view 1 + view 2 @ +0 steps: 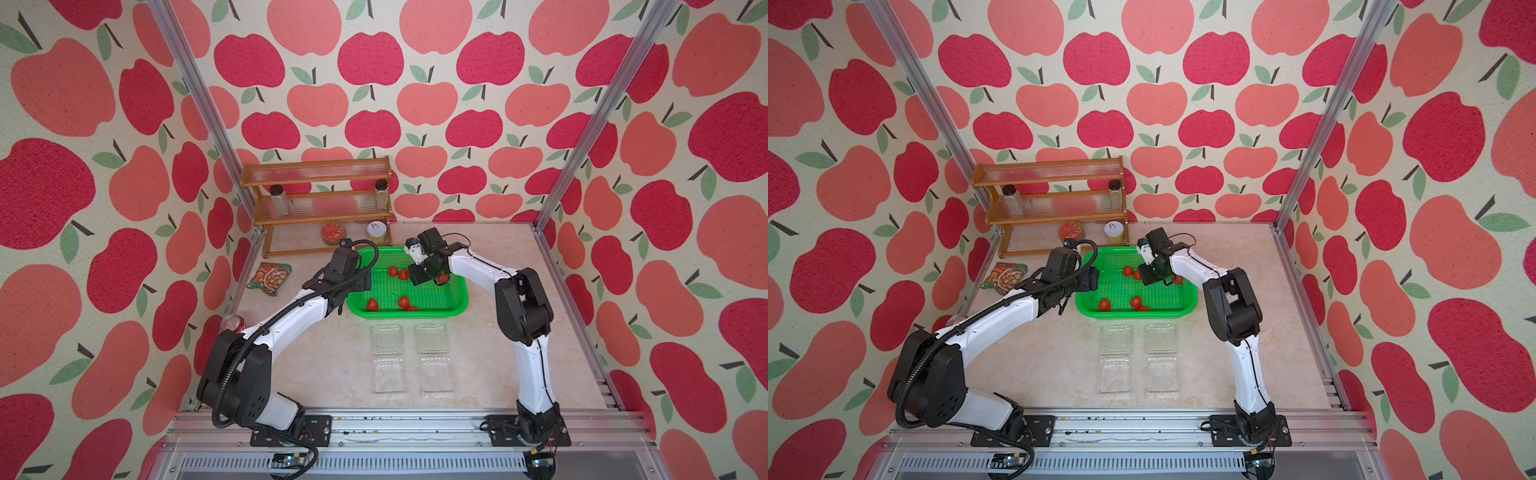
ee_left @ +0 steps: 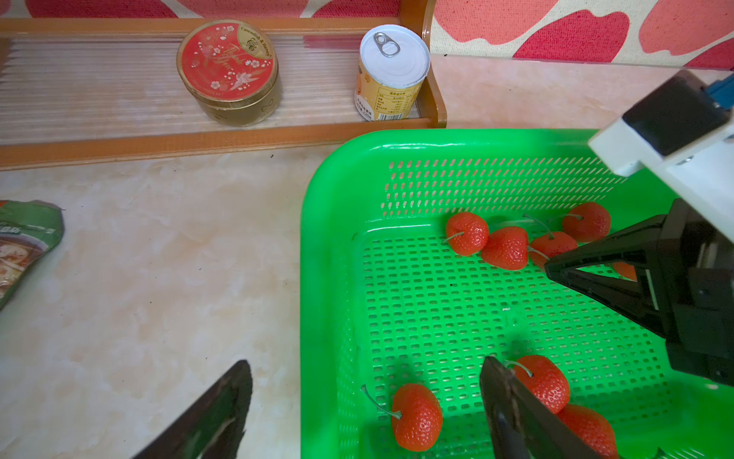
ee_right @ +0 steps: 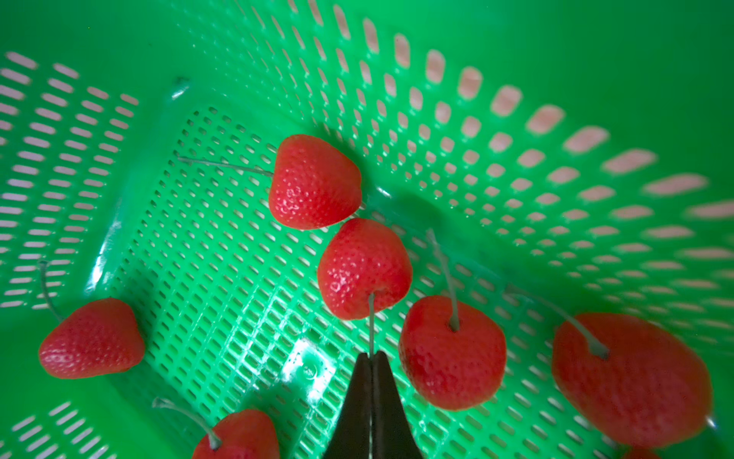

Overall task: Pack strawberries into containers
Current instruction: Pick up the strawberry from the basket, then place the strawberry in the packing box.

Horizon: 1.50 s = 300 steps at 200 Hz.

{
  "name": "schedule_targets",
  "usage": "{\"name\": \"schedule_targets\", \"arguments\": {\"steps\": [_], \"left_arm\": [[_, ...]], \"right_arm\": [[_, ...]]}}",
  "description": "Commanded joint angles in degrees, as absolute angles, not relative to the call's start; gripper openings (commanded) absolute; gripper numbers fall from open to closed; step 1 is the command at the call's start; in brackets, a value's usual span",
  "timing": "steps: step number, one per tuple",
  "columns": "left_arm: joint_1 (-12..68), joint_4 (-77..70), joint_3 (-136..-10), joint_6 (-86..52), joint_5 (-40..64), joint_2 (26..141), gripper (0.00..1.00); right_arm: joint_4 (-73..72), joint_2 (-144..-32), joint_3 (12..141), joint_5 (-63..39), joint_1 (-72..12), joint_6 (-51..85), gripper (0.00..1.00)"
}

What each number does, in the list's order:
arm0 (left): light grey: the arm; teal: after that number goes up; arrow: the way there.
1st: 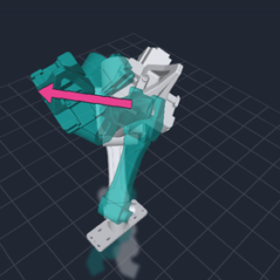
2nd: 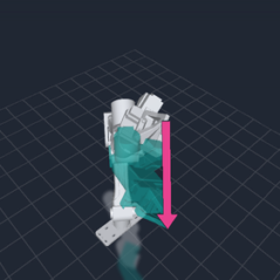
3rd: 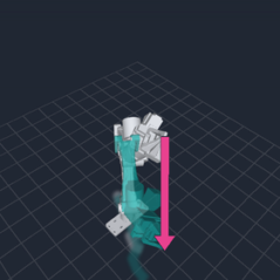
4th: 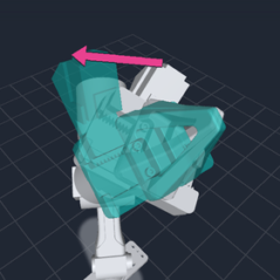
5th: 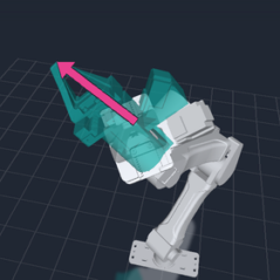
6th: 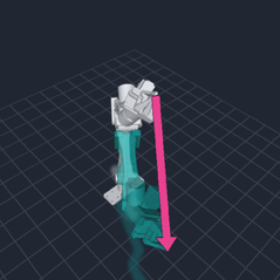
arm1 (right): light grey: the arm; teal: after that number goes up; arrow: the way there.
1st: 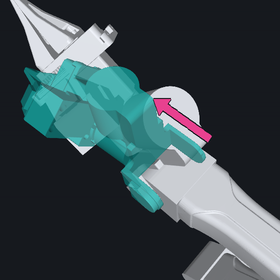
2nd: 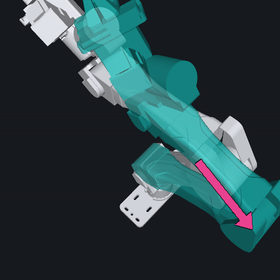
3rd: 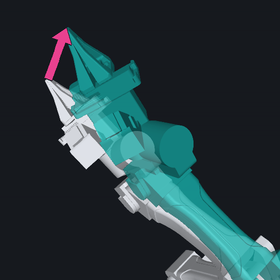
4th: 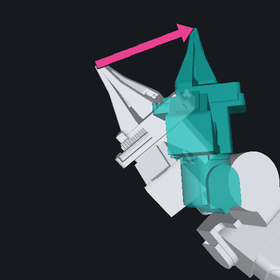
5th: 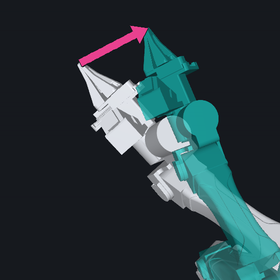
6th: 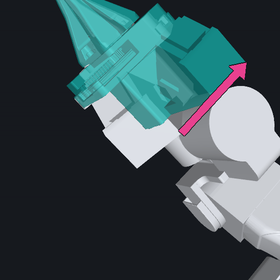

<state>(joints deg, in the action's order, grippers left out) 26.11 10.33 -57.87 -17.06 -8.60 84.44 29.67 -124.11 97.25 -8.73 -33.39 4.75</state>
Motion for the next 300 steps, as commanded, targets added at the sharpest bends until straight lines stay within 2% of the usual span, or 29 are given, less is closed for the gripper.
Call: {"name": "schedule_targets", "arguments": {"steps": [1, 37, 84, 116, 161, 201, 227, 265, 300], "left_arm": [[26.62, 12.02, -59.57, -16.96, -9.76, 84.54, 0.87], [27.74, 12.69, -60.50, -16.39, -10.50, 83.91, 0.87], [28.92, 17.22, -62.74, -19.34, -13.70, 81.32, 0.87], [29.07, 21.79, -62.07, -24.83, -16.01, 77.77, 0.88], [30.06, 26.15, -58.60, -32.32, -18.65, 70.49, 0.89], [32.24, 27.33, -56.42, -33.50, -20.14, 65.85, 0.89], [33.00, 28.15, -55.99, -33.51, -19.61, 63.97, 0.90], [34.07, 29.21, -55.64, -33.01, -19.89, 62.67, 0.90], [34.28, 29.36, -55.05, -33.21, -20.96, 60.57, 0.91]], "right_arm": [[30.82, -123.93, 97.90, -7.78, -33.67, 4.13, 0.00], [30.31, -117.07, 95.27, -7.98, -33.80, 4.65, 0.00], [35.07, -101.38, 88.88, -10.33, -36.86, 3.87, 0.00], [40.62, -90.06, 82.61, -10.59, -43.12, 5.78, 0.00], [44.15, -78.27, 70.73, -12.18, -58.53, 16.36, 0.00], [41.44, -78.33, 61.82, -12.98, -70.46, 25.93, 0.00], [36.09, -80.44, 58.20, -15.23, -70.75, 31.20, 0.00], [35.47, -84.99, 59.09, -14.60, -70.76, 30.70, 0.00], [36.46, -87.95, 60.75, -13.71, -70.66, 29.85, 0.25]]}}
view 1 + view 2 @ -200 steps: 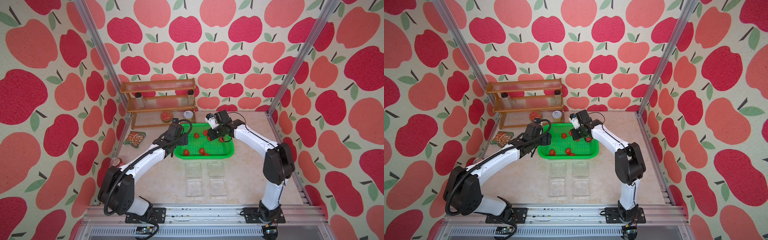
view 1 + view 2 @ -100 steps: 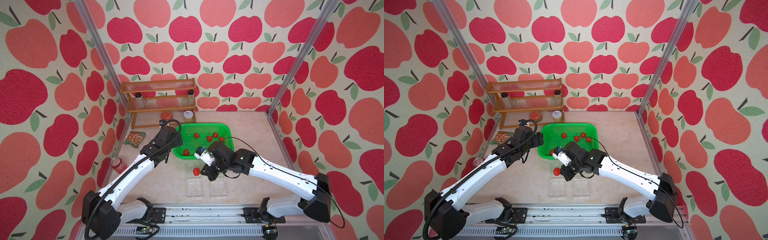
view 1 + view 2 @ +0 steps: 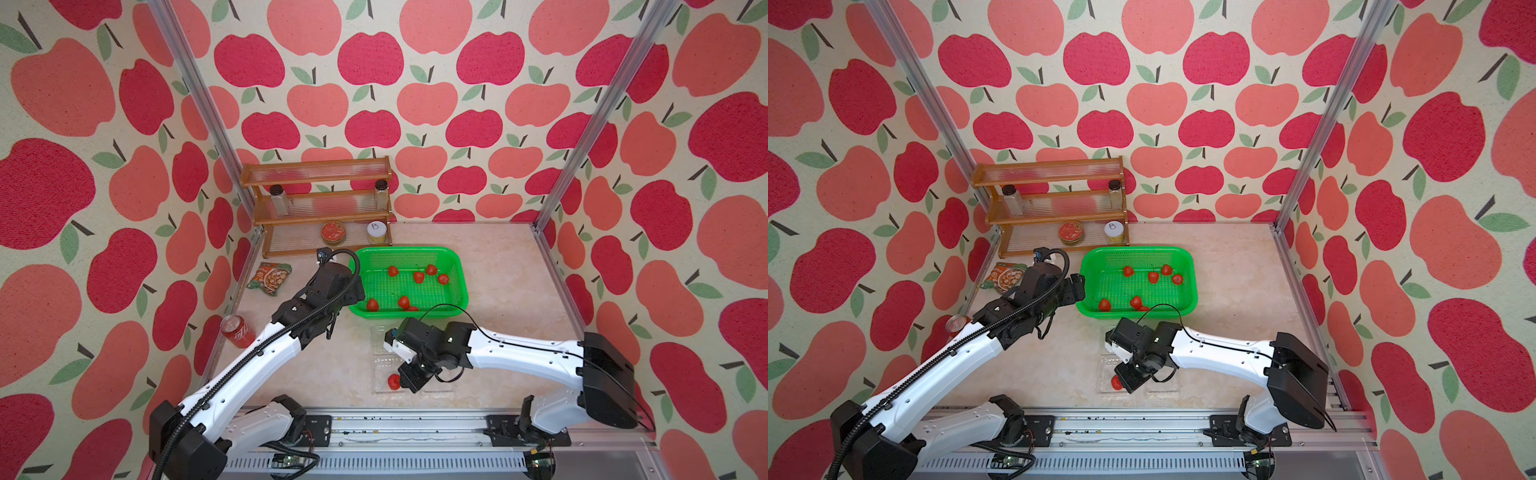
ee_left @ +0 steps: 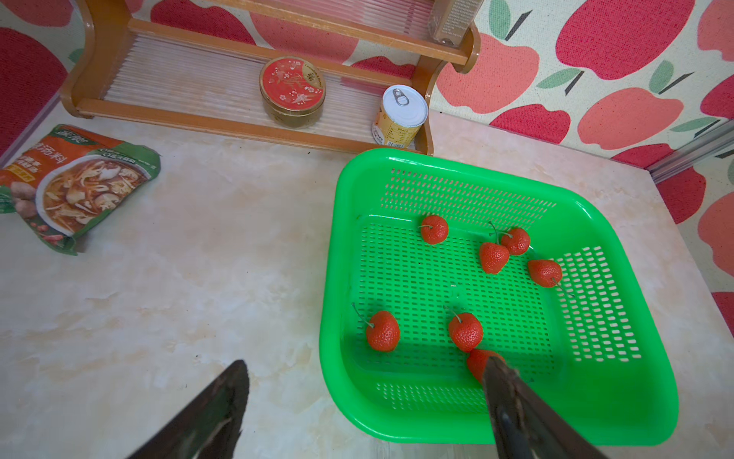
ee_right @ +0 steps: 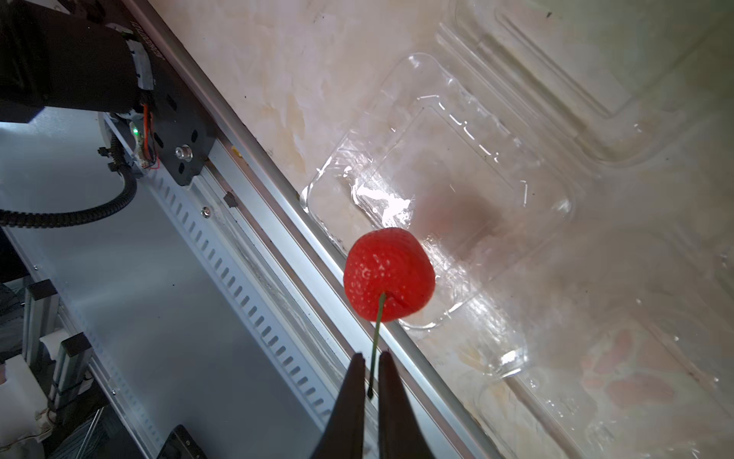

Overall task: Pack strawberries into containers
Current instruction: Place the strawberry in the packing box, then pick up the strawberry from the basket.

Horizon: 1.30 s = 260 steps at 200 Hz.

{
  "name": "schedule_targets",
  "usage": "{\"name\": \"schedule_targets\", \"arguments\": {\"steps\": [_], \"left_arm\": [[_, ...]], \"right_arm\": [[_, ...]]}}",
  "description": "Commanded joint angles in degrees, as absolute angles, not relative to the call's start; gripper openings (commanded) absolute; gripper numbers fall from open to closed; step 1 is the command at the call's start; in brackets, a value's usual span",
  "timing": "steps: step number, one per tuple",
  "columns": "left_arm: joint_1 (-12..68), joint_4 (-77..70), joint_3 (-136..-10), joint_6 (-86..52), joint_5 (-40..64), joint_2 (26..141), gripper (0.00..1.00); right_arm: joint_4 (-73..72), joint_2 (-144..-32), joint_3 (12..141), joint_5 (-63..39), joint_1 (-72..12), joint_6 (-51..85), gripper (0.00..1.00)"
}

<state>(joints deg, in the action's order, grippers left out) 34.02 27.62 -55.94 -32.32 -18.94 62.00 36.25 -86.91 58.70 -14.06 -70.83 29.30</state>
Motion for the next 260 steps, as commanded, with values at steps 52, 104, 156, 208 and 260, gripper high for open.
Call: {"name": "schedule_targets", "arguments": {"steps": [52, 104, 156, 208, 260], "left_arm": [[34.28, 29.30, -55.62, -31.99, -21.56, 60.73, 0.92], [34.12, 28.51, -57.01, -32.23, -22.72, 62.14, 0.93], [29.43, 29.03, -59.60, -31.16, -16.03, 65.70, 0.98], [20.05, 24.39, -56.07, -32.67, -5.57, 64.99, 0.98], [18.38, 24.34, -55.98, -30.76, -5.19, 67.36, 0.98]], "right_arm": [[43.54, -80.00, 68.58, -8.32, -65.51, 28.56, 0.47], [38.83, -84.21, 80.57, -6.15, -47.66, 18.79, 0.62], [38.37, -111.85, 103.81, -4.23, -40.34, 10.01, 0.64], [40.92, -131.22, 120.62, 3.27, -41.13, 0.41, 0.60], [37.44, -136.33, 121.36, 8.59, -43.87, -7.67, 0.60]]}}
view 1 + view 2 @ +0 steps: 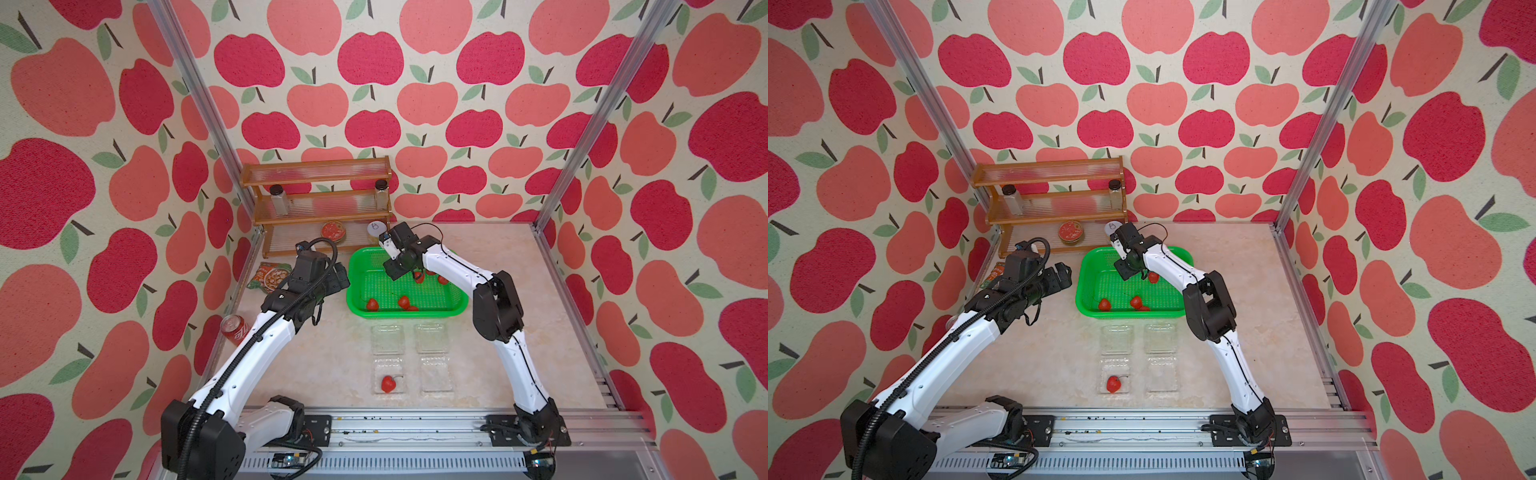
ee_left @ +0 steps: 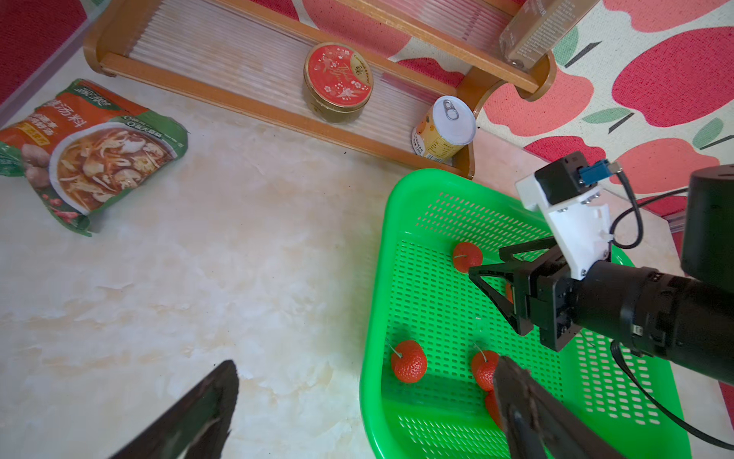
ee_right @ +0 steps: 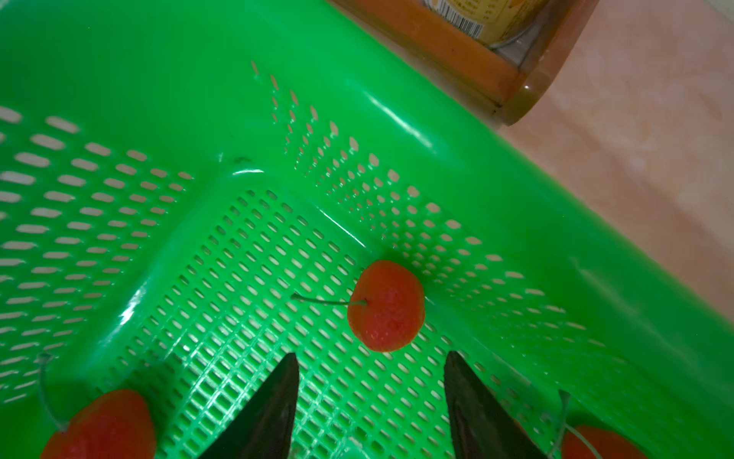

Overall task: Pack strawberries into containers
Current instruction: Pick up the strawberry from the basket.

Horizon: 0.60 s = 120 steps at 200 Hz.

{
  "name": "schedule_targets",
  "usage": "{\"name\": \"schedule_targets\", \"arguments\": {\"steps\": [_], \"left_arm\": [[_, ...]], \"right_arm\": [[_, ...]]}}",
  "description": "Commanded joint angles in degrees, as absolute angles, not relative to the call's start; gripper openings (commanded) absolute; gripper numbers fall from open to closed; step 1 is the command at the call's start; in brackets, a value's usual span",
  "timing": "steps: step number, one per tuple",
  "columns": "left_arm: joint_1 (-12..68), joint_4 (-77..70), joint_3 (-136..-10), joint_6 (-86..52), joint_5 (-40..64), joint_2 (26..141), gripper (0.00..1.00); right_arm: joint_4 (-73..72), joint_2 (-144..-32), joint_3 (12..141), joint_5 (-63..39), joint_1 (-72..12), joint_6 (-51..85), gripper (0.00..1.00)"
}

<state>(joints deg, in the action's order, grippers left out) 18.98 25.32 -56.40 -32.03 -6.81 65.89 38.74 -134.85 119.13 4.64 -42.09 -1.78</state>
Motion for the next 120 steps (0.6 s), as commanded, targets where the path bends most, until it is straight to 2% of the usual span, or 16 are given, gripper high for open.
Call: {"name": "schedule_targets", "arguments": {"steps": [1, 65, 120], "left_arm": [[18.37, 24.30, -55.98, -30.76, -5.19, 67.43, 0.98], [17.77, 24.31, -56.07, -30.67, -3.70, 68.21, 0.98], [17.58, 24.80, -56.20, -30.59, -3.53, 67.76, 0.98]], "right_arm": [[37.31, -136.37, 121.32, 8.78, -43.91, -7.75, 0.61], [35.84, -140.20, 124.38, 14.05, -45.67, -10.26, 0.59], [34.27, -142.44, 125.86, 17.16, -45.70, -11.40, 0.50]]}}
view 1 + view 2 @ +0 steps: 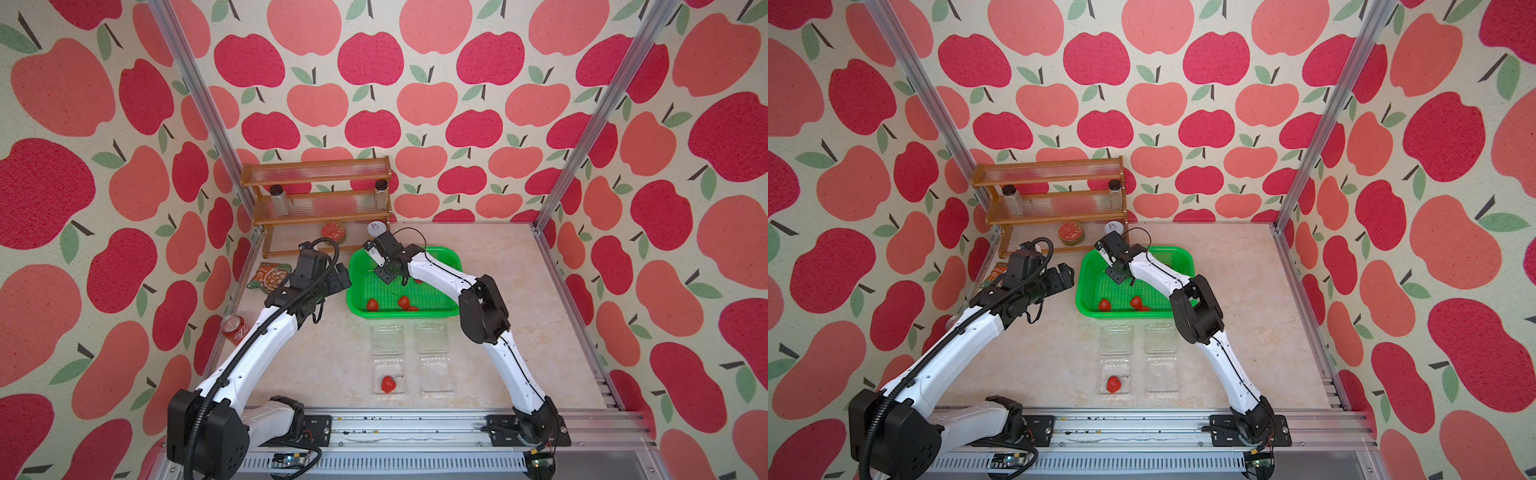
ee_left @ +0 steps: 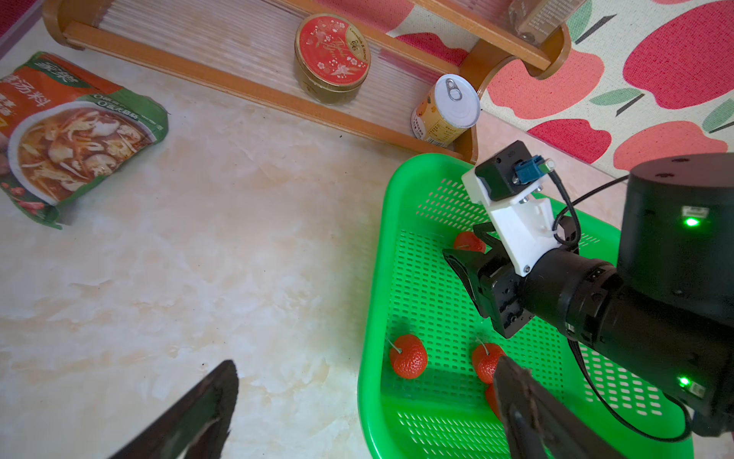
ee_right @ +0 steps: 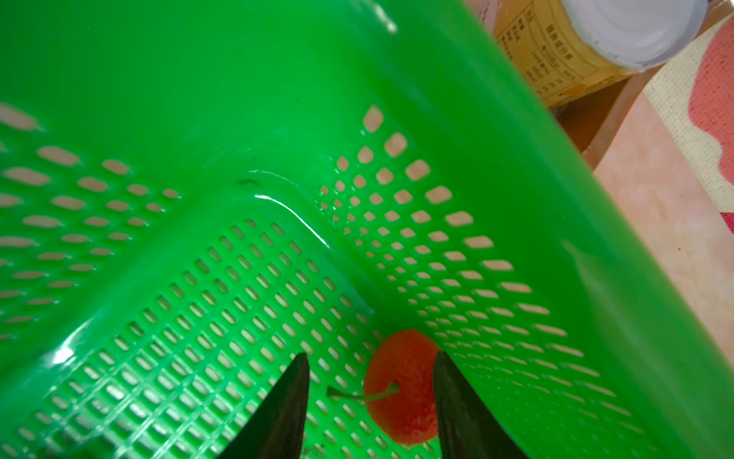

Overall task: Pack strawberries into containers
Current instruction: Pick up the strawberry from the basket.

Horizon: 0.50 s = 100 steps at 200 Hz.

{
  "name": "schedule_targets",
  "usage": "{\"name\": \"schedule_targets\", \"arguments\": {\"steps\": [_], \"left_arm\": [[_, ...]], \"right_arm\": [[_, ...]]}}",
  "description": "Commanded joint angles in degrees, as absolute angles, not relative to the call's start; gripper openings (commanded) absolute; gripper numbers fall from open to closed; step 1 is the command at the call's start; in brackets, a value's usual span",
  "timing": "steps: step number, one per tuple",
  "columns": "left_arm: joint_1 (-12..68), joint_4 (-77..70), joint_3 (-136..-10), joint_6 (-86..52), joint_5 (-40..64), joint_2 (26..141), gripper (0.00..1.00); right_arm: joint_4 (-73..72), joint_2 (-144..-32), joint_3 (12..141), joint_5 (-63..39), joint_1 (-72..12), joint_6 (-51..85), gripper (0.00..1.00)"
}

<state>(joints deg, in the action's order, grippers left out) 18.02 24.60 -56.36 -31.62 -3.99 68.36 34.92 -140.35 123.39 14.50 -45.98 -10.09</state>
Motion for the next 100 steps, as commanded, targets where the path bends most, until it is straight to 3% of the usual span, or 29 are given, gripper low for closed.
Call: {"name": "schedule_targets", "arguments": {"steps": [1, 47, 89, 100], "left_arm": [[17.58, 24.84, -56.18, -30.59, -3.52, 67.76, 0.98], [17.63, 25.09, -56.34, -30.67, -3.52, 67.92, 0.98], [17.59, 25.18, -56.39, -30.93, -3.58, 67.88, 0.98], [17.58, 25.16, -56.46, -31.07, -3.44, 67.92, 0.98]], "right_arm": [[34.23, -142.50, 125.90, 17.19, -45.70, -11.46, 0.49], [33.56, -143.87, 127.34, 18.08, -45.49, -12.17, 0.30], [33.02, -142.10, 125.45, 17.67, -45.69, -11.41, 0.00], [31.83, -140.52, 123.52, 17.67, -45.68, -11.05, 0.00]]}}
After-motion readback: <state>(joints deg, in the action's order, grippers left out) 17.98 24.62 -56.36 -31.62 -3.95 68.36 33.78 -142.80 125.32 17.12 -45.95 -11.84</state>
